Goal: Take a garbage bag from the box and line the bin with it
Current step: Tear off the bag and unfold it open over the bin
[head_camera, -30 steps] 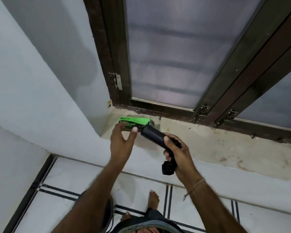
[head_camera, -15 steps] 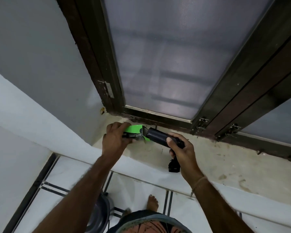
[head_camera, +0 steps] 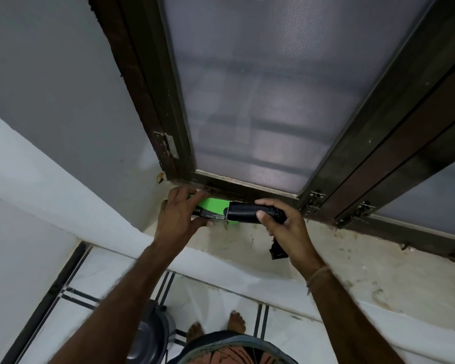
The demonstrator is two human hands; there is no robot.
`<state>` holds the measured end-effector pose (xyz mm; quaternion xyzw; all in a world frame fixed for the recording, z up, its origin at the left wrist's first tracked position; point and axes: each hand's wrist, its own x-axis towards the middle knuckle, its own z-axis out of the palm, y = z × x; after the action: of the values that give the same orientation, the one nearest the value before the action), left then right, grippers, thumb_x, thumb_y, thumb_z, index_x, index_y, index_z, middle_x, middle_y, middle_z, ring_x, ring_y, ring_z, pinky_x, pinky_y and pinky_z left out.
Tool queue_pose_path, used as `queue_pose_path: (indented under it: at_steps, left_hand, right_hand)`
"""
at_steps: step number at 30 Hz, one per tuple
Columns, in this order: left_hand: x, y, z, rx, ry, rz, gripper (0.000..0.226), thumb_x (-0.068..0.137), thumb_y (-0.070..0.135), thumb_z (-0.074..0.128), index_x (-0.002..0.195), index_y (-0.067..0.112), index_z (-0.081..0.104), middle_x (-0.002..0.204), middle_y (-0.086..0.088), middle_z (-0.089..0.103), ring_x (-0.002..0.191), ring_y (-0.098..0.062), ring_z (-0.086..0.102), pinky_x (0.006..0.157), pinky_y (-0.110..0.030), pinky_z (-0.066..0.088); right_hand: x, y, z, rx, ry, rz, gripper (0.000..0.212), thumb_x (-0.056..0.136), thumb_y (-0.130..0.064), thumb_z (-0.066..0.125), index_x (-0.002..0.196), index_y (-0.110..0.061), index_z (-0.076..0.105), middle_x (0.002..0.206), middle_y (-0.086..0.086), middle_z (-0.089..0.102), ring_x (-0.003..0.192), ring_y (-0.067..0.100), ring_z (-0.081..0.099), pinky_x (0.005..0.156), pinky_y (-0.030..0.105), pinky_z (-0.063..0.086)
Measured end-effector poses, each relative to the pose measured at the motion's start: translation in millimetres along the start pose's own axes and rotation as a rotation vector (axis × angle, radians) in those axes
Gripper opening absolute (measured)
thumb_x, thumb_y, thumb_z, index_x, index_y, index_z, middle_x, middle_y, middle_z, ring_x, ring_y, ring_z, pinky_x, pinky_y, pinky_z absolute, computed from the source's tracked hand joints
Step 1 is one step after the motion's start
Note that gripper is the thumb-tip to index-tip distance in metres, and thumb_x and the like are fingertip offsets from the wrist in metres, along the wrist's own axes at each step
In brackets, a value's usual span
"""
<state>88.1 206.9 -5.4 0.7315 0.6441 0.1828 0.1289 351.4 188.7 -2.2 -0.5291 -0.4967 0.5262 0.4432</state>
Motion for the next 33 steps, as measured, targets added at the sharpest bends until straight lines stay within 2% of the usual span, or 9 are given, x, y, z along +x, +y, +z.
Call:
queue_pose_path:
  at_steps: [7,10,13,16,19,23,25,29,33]
  left_hand:
    - [-9,8,11,-0.121,-0.031,0.016,0.064,0.075,0.03,0.089,0.134,0.02,0.065,0.121,-0.009,0.063,0.12,-0.031,0.05,0.09,-0.04,0.047]
    - [-15,2,17,-0.213,-0.022,-0.031,0.06,0.077,0.026,0.088,0.132,0.019,0.065,0.118,-0.006,0.061,0.117,-0.028,0.047,0.082,-0.032,0.04]
    - [-21,-4,21,-0.301,-0.028,-0.09,0.058,0.078,0.036,0.084,0.131,0.021,0.064,0.115,-0.004,0.06,0.112,-0.026,0.049,0.083,-0.034,0.044]
    - [-26,-2,25,-0.375,0.002,-0.129,0.061,0.075,0.047,0.078,0.129,0.023,0.065,0.112,-0.002,0.06,0.106,-0.023,0.051,0.084,-0.023,0.041]
    - [-28,1,29,-0.445,0.034,-0.186,0.062,0.074,0.047,0.08,0.13,0.024,0.064,0.111,0.001,0.058,0.106,-0.024,0.055,0.086,-0.029,0.045]
    - [-31,-3,27,-0.512,0.05,-0.255,0.064,0.074,0.046,0.08,0.132,0.023,0.063,0.113,0.0,0.059,0.11,-0.026,0.057,0.095,-0.046,0.051]
    - [-33,-3,26,-0.529,0.057,-0.264,0.064,0.074,0.046,0.08,0.132,0.023,0.063,0.114,-0.001,0.059,0.111,-0.027,0.058,0.096,-0.048,0.051]
    - [-35,4,26,-0.546,0.045,-0.21,0.062,0.073,0.044,0.081,0.129,0.023,0.064,0.113,-0.001,0.06,0.109,-0.025,0.058,0.094,-0.042,0.051]
    - [-37,10,25,-0.578,0.021,-0.148,0.061,0.073,0.039,0.082,0.128,0.018,0.066,0.115,-0.005,0.062,0.11,-0.027,0.059,0.095,-0.047,0.051]
  right_hand:
    - [1,4,24,0.128,0.006,0.1,0.026,0.096,-0.01,0.072,0.122,-0.01,0.073,0.104,0.006,0.073,0.067,0.006,0.055,0.069,0.026,0.048]
    - [4,7,26,0.146,-0.017,0.117,0.027,0.099,-0.014,0.069,0.126,-0.014,0.07,0.104,0.004,0.073,0.065,0.011,0.052,0.066,0.027,0.049]
    - [3,11,30,0.17,0.058,0.163,0.033,0.099,-0.023,0.07,0.131,-0.021,0.06,0.103,0.004,0.07,0.071,0.013,0.057,0.069,0.028,0.052]
    - [1,17,34,0.123,0.166,0.118,0.027,0.096,-0.032,0.073,0.12,-0.021,0.068,0.085,-0.007,0.068,0.069,0.007,0.058,0.069,0.027,0.05]
    - [-4,16,35,0.054,0.017,0.073,0.031,0.095,-0.046,0.067,0.119,-0.029,0.077,0.094,-0.017,0.07,0.079,-0.004,0.058,0.077,0.02,0.046]
    - [-8,15,31,0.086,0.027,0.026,0.027,0.099,-0.033,0.069,0.126,-0.029,0.074,0.126,-0.011,0.075,0.118,0.006,0.067,0.103,0.03,0.053]
    - [-10,15,30,0.074,0.007,0.014,0.032,0.099,-0.033,0.07,0.13,-0.032,0.071,0.13,-0.01,0.073,0.125,0.01,0.065,0.104,0.029,0.053]
    - [-8,10,38,0.067,0.027,0.015,0.04,0.096,-0.025,0.074,0.135,-0.026,0.069,0.131,-0.006,0.073,0.121,0.01,0.068,0.099,0.026,0.056]
    - [-3,9,37,0.122,0.018,0.017,0.028,0.096,-0.011,0.073,0.124,-0.013,0.076,0.117,0.003,0.079,0.1,0.009,0.073,0.086,0.023,0.058]
